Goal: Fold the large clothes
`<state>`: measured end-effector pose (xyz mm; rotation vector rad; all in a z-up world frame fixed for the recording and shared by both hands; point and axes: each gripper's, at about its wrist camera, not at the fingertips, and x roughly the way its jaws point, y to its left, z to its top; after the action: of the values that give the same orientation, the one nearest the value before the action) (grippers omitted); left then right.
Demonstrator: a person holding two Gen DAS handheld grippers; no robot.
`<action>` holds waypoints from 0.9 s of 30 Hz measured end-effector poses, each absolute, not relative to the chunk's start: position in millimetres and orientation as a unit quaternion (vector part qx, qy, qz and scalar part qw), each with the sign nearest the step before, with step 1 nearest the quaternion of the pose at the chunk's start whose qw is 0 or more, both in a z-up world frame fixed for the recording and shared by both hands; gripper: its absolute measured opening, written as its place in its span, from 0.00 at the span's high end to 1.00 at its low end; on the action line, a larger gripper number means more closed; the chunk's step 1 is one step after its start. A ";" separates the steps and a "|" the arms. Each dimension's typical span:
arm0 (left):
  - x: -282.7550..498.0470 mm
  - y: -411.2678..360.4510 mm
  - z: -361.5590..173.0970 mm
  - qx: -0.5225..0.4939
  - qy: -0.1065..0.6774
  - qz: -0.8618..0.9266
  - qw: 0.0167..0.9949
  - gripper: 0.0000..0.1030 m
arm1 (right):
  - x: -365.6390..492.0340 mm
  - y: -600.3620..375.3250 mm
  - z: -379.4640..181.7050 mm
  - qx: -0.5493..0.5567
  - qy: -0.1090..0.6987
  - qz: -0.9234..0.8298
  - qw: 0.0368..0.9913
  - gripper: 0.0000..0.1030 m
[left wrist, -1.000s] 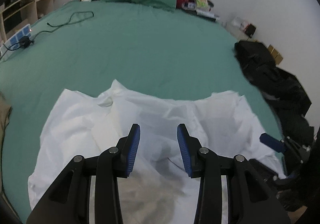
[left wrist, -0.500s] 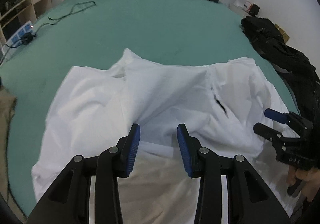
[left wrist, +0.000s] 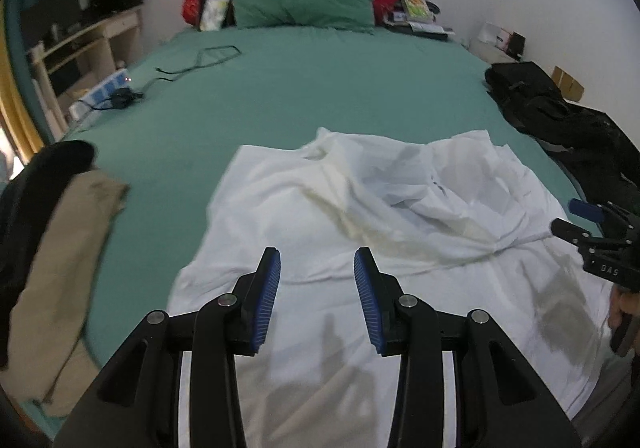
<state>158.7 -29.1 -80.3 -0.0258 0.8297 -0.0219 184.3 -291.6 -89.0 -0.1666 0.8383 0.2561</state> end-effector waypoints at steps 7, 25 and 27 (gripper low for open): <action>121.4 9.1 -89.9 -0.034 0.409 0.033 0.911 0.60 | 155.6 -312.3 -95.2 -0.074 0.418 0.102 0.900 0.35; 72.0 79.1 -151.7 -0.097 0.459 0.137 0.873 0.60 | 140.5 -392.7 -131.6 -0.040 0.469 0.031 0.882 0.35; 71.6 80.1 -159.5 -0.098 0.470 0.131 0.868 0.60 | 141.9 -404.5 -131.8 -0.037 0.469 0.021 0.882 0.35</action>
<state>71.6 80.1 -159.5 -0.2060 0.9831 0.2745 141.9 -404.5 -131.8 -0.0773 0.9759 0.0437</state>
